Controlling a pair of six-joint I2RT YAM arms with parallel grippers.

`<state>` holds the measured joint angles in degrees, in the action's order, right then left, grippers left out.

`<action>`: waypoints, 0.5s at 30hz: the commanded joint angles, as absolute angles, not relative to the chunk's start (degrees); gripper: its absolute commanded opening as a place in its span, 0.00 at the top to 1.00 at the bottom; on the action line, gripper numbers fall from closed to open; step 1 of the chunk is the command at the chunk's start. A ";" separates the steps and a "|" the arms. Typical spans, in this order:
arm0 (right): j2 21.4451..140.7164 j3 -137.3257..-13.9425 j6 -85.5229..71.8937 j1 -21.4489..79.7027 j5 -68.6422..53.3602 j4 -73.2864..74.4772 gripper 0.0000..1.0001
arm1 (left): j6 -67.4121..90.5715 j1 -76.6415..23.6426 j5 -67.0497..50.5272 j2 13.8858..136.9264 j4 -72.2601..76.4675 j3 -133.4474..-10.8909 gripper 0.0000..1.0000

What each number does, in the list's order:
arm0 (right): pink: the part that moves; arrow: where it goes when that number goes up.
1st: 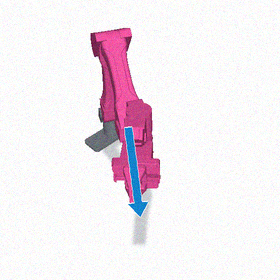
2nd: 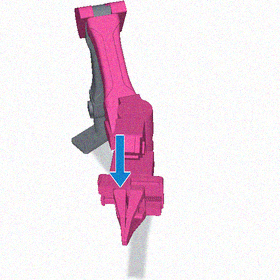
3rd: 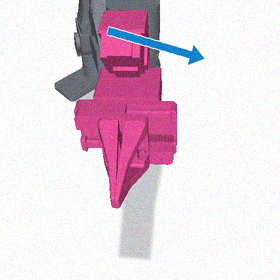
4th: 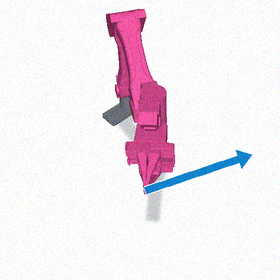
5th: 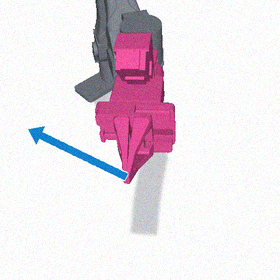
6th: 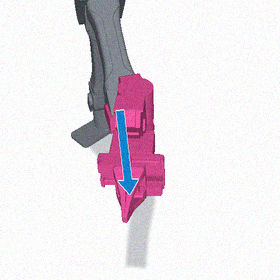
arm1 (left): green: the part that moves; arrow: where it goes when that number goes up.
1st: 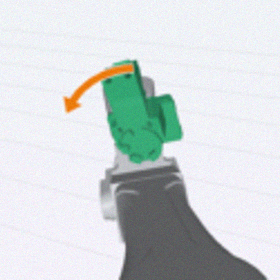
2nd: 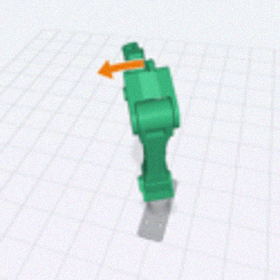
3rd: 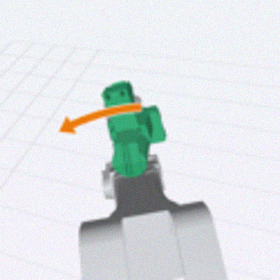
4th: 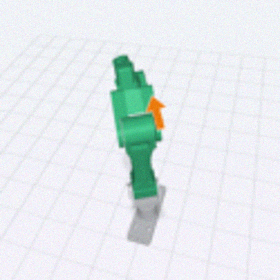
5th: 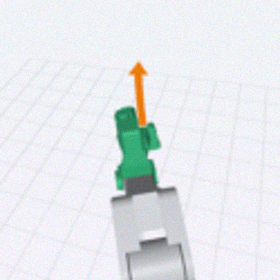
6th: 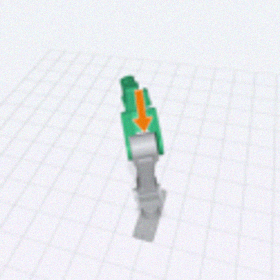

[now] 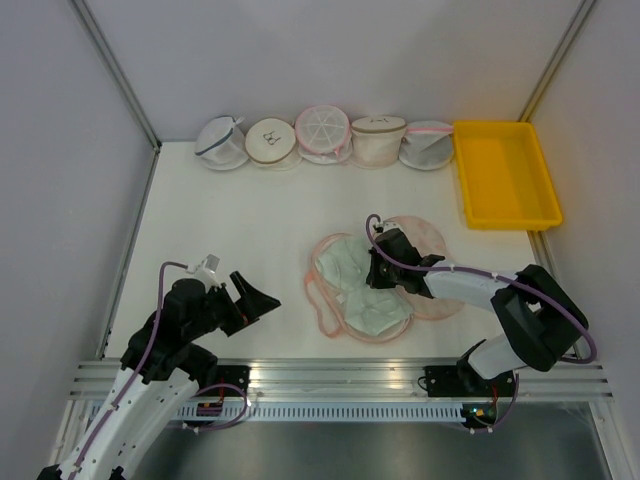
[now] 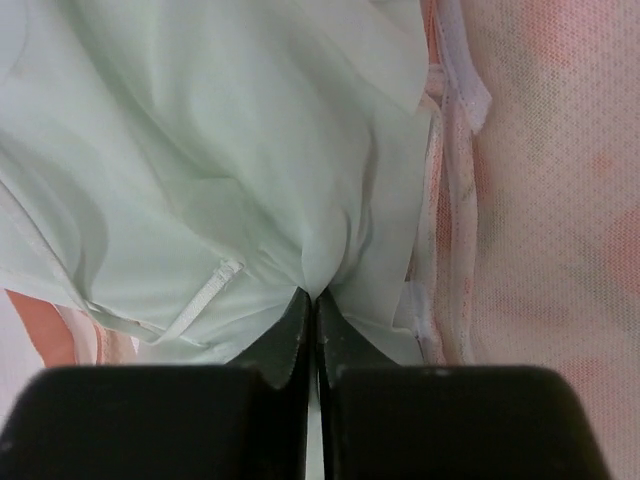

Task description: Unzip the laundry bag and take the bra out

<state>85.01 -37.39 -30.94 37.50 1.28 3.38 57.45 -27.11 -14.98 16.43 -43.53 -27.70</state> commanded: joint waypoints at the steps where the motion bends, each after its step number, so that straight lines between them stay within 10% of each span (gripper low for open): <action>1: 83.85 -37.53 -30.67 37.53 0.26 3.86 1.00 | 59.15 -27.16 -14.24 15.91 -43.50 -28.30 0.01; 15: 67.15 -50.79 -27.86 37.44 1.31 18.89 1.00 | 59.24 -27.16 -14.06 15.73 -43.42 -28.30 0.01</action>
<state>70.46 -46.28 -29.04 37.50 0.67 15.53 57.65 -27.11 -14.98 16.32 -43.66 -27.70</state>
